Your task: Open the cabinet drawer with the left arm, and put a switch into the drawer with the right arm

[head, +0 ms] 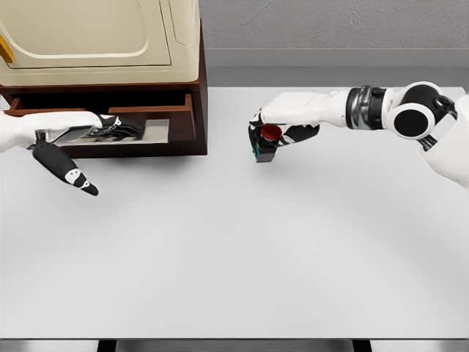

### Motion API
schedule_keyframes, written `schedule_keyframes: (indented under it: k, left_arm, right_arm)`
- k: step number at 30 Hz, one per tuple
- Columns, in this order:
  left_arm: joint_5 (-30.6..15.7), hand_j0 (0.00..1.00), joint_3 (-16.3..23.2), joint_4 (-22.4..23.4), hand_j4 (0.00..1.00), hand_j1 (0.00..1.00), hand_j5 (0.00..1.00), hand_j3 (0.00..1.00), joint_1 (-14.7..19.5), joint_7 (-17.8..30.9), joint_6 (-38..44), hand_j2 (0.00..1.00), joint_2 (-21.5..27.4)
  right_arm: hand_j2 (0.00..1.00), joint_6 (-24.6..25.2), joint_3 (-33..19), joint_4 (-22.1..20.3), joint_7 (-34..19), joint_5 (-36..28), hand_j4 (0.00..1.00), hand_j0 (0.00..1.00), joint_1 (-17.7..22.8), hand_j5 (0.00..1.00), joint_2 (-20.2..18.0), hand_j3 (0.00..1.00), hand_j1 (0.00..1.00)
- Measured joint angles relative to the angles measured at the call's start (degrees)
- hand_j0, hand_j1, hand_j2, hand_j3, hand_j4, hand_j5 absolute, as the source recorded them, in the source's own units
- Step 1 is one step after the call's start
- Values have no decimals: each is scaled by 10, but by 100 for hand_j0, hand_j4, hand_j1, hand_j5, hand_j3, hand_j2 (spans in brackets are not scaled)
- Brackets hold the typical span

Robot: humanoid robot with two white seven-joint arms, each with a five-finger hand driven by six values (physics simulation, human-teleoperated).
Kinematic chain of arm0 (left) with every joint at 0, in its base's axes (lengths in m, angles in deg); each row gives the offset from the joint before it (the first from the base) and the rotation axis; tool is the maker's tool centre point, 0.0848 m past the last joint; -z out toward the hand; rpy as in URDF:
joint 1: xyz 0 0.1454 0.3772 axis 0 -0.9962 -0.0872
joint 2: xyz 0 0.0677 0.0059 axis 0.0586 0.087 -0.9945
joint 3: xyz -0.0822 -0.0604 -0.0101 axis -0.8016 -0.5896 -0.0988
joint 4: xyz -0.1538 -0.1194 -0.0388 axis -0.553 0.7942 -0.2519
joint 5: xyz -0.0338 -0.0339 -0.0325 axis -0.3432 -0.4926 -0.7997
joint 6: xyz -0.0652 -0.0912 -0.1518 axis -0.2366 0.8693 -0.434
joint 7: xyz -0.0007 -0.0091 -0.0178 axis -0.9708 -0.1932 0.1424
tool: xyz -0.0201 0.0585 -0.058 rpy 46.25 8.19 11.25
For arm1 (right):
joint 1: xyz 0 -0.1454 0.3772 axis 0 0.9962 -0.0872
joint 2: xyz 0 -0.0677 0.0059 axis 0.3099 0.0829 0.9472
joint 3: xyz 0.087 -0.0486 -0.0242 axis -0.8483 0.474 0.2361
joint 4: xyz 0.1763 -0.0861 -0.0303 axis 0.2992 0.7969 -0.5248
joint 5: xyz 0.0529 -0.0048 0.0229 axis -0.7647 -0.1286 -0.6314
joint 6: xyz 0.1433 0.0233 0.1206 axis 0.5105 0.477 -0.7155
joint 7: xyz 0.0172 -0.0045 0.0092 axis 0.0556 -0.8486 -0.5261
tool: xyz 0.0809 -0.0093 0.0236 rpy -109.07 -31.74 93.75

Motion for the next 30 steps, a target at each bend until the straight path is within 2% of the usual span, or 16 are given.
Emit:
schedule_keyframes:
  k: [30]
  left_arm:
    - [-21, 100, -5, -13, 100, 100, 100, 100, -14, -3, -3, 100, 14]
  right_arm:
    - [48, 0, 2, 0, 0, 0, 48, 48, -12, 48, 11, 48, 48]
